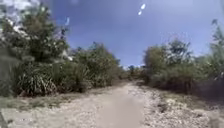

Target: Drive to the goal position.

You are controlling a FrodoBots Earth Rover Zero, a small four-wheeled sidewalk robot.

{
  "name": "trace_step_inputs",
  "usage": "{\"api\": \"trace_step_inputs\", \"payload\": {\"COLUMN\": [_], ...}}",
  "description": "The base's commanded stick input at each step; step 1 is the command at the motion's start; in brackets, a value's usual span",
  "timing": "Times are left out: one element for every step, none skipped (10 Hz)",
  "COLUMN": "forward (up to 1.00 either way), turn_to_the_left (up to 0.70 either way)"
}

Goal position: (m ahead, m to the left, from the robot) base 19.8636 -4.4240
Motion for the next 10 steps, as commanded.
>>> {"api": "trace_step_inputs", "payload": {"forward": [0.85,0.85,0.85,0.85,0.85,0.85,0.85,0.85,0.85,0.85], "turn_to_the_left": [0.00,0.00,0.00,0.00,0.00,0.00,0.00,0.00,0.00,0.00]}}
